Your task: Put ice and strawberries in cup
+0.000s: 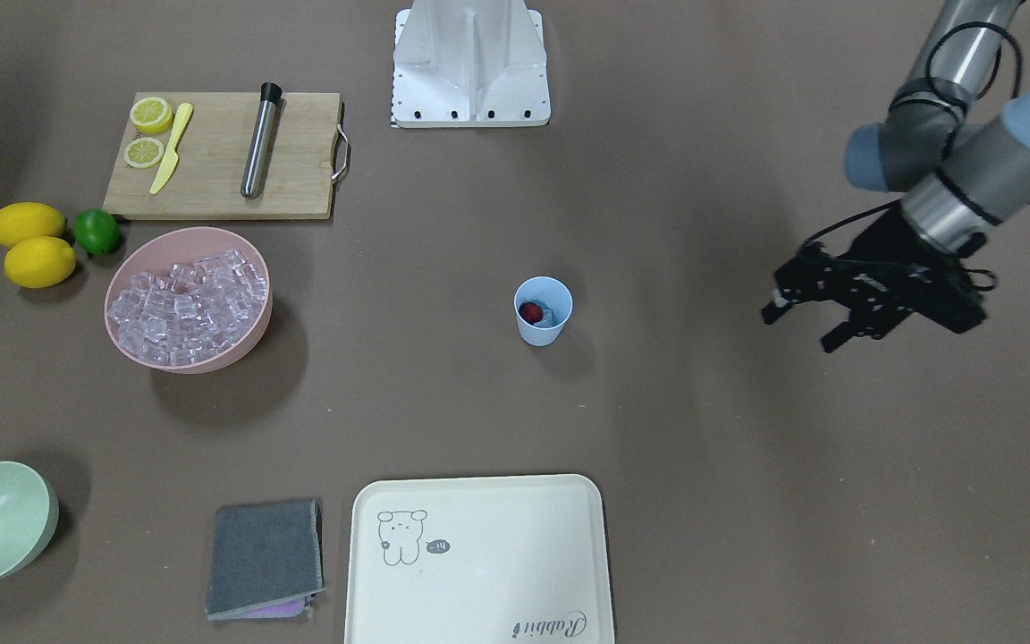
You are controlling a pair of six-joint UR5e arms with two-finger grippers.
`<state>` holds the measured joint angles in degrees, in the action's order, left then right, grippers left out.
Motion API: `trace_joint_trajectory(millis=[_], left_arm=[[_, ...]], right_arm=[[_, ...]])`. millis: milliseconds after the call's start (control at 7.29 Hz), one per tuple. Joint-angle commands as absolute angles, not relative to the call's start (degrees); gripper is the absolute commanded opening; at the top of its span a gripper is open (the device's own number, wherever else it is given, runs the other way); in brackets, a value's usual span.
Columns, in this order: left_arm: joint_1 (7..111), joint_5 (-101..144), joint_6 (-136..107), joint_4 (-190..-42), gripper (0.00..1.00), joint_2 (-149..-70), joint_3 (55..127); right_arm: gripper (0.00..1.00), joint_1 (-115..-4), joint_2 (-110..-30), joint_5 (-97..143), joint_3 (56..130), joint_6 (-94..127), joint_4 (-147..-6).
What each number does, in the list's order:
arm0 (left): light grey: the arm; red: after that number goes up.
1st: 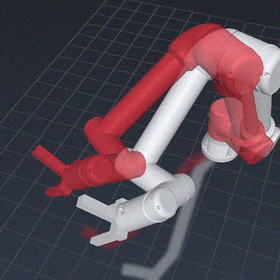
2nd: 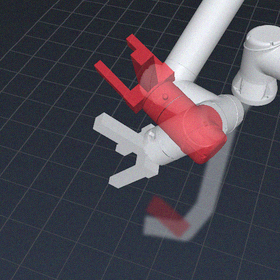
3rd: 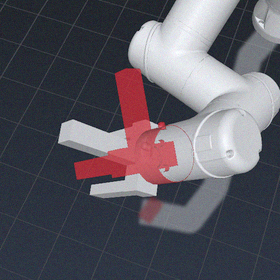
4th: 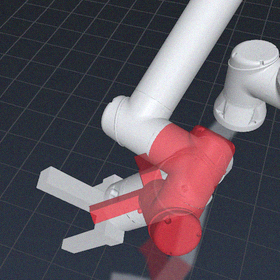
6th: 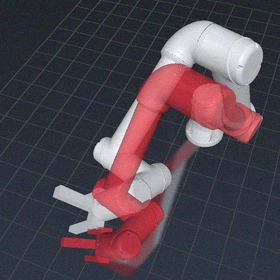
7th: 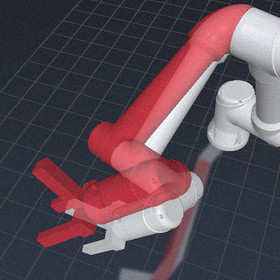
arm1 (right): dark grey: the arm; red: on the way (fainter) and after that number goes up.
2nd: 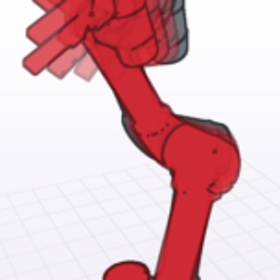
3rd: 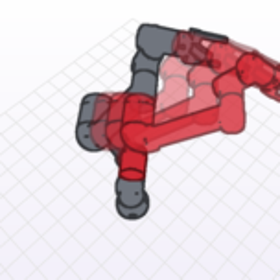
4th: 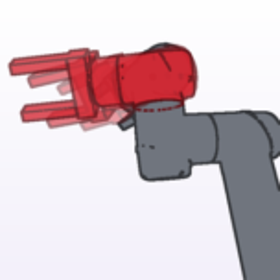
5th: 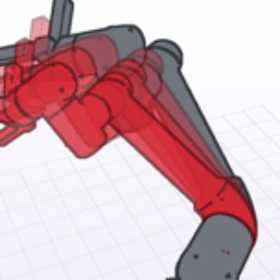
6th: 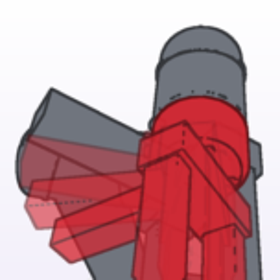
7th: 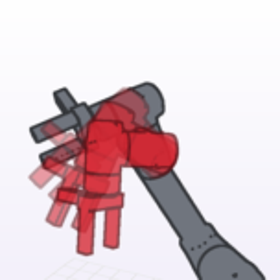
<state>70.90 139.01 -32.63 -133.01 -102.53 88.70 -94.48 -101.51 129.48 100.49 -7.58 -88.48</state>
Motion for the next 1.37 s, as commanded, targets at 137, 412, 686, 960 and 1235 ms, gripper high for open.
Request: trace_joint_trajectory(millis=[137, 412, 686, 960, 1235], left_arm=[[83.38, 141.42, -0.43, -113.17, 0.98, -99.85, 88.68], [87.44, 140.11, 5.62, -103.14, 0.98, -95.57, 88.51], [90.95, 138.53, 5.80, -96.16, 0.98, -93.52, 88.85], [90.44, 135.55, 5.80, -88.64, 0.98, -92.02, 89.29], [90.53, 132.55, 5.10, -88.42, 0.98, -91.76, 88.25]], right_arm=[[1.00, -94.48, -101.51, 129.64, 100.72, -6.15, -88.42], [1.00, -94.48, -101.51, 129.73, 100.72, -6.50, -88.33], [1.00, -94.57, -101.51, 129.64, 100.90, -6.85, -88.24], [1.00, -94.48, -101.51, 129.64, 100.90, -6.68, -88.24], [1.00, -94.48, -101.86, 129.73, 100.64, -7.47, -88.24]])
